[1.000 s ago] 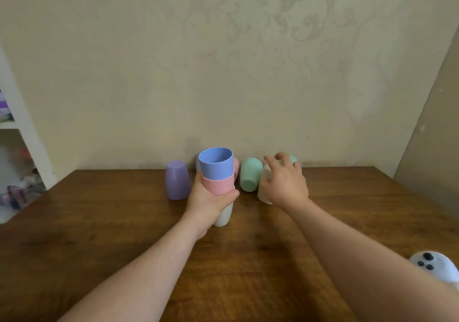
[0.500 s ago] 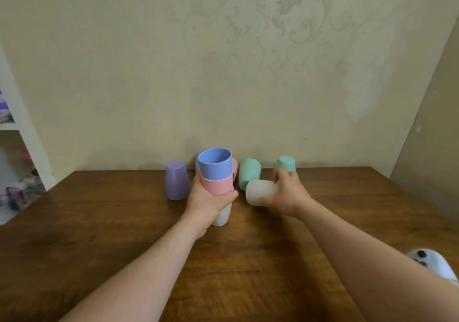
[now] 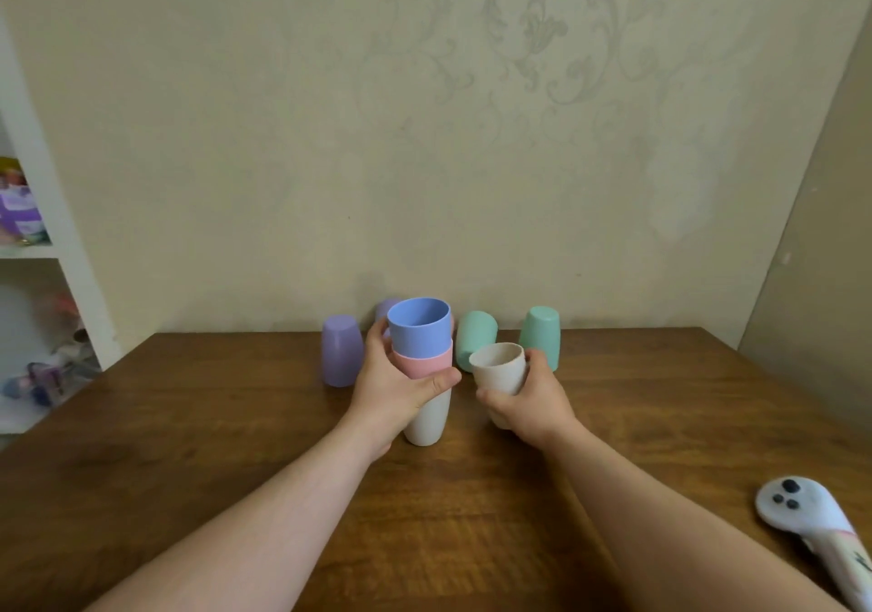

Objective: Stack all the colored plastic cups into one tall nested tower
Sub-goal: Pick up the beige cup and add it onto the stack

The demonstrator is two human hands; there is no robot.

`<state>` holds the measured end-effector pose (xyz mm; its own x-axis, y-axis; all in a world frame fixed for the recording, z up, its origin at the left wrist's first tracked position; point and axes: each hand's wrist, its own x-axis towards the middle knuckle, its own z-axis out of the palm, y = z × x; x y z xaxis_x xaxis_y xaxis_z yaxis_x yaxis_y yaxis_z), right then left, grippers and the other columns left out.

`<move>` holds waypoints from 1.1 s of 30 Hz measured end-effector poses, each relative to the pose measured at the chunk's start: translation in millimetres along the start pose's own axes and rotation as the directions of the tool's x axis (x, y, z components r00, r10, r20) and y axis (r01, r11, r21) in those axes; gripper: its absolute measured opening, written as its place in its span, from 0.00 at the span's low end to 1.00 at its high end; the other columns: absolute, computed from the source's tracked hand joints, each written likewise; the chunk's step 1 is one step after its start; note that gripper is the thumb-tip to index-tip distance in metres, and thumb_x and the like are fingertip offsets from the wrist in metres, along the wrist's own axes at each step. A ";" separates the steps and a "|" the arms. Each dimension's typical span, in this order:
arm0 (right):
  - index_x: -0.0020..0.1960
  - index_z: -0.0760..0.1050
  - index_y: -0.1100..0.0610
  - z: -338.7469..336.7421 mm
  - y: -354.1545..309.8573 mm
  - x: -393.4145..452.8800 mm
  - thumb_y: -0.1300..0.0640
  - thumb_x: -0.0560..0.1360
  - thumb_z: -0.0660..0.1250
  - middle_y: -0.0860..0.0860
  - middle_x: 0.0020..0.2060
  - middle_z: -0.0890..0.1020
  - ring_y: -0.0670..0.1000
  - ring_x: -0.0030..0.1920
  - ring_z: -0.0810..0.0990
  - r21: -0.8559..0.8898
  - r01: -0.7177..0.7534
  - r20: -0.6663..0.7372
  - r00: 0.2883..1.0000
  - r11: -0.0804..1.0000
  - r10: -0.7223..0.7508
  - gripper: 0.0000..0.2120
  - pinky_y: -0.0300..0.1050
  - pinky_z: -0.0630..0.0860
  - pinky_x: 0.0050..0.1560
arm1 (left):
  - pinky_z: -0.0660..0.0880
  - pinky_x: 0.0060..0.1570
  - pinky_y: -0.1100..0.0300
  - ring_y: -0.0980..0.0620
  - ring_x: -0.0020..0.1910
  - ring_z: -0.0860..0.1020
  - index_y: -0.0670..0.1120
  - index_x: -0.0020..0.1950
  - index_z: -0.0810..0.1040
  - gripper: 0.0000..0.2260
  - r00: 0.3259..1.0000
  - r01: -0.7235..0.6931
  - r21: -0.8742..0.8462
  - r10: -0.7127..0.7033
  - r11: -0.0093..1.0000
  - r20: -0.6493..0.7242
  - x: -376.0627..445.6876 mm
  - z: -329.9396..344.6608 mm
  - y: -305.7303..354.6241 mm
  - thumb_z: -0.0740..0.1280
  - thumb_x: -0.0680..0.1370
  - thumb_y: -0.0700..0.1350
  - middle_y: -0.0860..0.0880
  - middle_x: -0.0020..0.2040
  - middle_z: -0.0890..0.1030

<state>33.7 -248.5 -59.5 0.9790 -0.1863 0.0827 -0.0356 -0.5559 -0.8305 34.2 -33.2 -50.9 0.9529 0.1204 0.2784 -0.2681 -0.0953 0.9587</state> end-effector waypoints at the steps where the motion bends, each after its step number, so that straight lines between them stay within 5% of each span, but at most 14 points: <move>1: 0.64 0.64 0.42 -1.9 1.5 -2.3 0.44 0.69 0.82 0.47 0.59 0.81 0.53 0.58 0.82 0.034 -0.004 -0.011 1.000 0.999 0.005 0.34 0.55 0.82 0.59 | 0.83 0.62 0.53 0.57 0.64 0.83 0.56 0.79 0.66 0.54 1.000 -0.018 0.002 0.018 1.000 -0.003 0.8 2.0 7.8 0.90 0.58 0.52 0.56 0.69 0.81; 10: 0.64 0.64 0.45 6.3 4.3 -8.2 0.47 0.71 0.84 0.45 0.57 0.79 0.52 0.57 0.81 0.074 0.005 0.018 1.000 0.997 -0.006 0.33 0.50 0.79 0.56 | 0.75 0.40 0.76 0.65 0.56 0.80 0.56 0.73 0.69 0.35 0.993 -0.057 0.091 0.066 0.994 -0.094 1.4 10.0 13.9 0.83 0.73 0.44 0.63 0.59 0.80; 15: 0.64 0.64 0.45 3.7 4.1 -9.6 0.48 0.71 0.84 0.47 0.59 0.80 0.53 0.59 0.81 0.087 0.004 0.029 1.000 0.996 -0.007 0.33 0.50 0.79 0.57 | 0.76 0.48 0.66 0.72 0.52 0.79 0.57 0.73 0.70 0.35 0.993 -0.071 0.122 0.082 0.990 -0.088 3.3 7.3 13.6 0.83 0.71 0.45 0.63 0.59 0.80; 21: 0.65 0.69 0.47 -23.1 -55.4 -3.3 0.46 0.70 0.82 0.46 0.55 0.82 0.50 0.54 0.84 0.398 0.100 -0.209 0.978 0.912 -0.016 0.30 0.54 0.84 0.56 | 0.79 0.52 0.59 0.61 0.58 0.82 0.60 0.73 0.71 0.36 0.996 -0.051 0.092 0.058 0.994 -0.070 5.0 5.7 10.2 0.84 0.71 0.45 0.61 0.61 0.82; 25: 0.65 0.68 0.51 -46.5 -131.2 1.0 0.51 0.75 0.81 0.45 0.53 0.81 0.44 0.49 0.82 0.565 0.303 -0.283 0.945 0.767 -0.164 0.27 0.41 0.79 0.45 | 0.81 0.56 0.57 0.61 0.59 0.82 0.61 0.75 0.70 0.39 0.998 -0.038 0.085 0.043 0.996 -0.053 6.4 5.3 11.2 0.85 0.69 0.48 0.60 0.62 0.82; 28: 0.65 0.69 0.52 -38.8 -173.3 -5.4 0.53 0.75 0.81 0.47 0.53 0.81 0.45 0.49 0.82 0.505 0.373 -0.159 0.927 0.778 -0.341 0.27 0.36 0.80 0.42 | 0.78 0.48 0.61 0.59 0.57 0.82 0.63 0.74 0.69 0.38 0.999 -0.018 0.100 0.023 0.995 -0.045 6.9 -1.6 19.4 0.84 0.70 0.50 0.61 0.60 0.82; 33: 0.67 0.70 0.49 5.6 -158.0 -8.7 0.49 0.68 0.84 0.48 0.57 0.83 0.52 0.59 0.84 0.266 0.340 0.079 0.925 0.902 -0.372 0.34 0.56 0.84 0.60 | 0.80 0.40 0.68 0.63 0.50 0.84 0.58 0.71 0.72 0.33 0.999 -0.028 0.087 0.031 0.996 -0.036 7.6 3.8 18.8 0.83 0.70 0.48 0.59 0.55 0.84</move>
<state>31.9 -154.5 67.9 0.9345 0.0985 0.3420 0.3543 -0.3496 -0.8673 37.0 -37.8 -30.9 0.9383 0.1526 0.3102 -0.2814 -0.1842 0.9418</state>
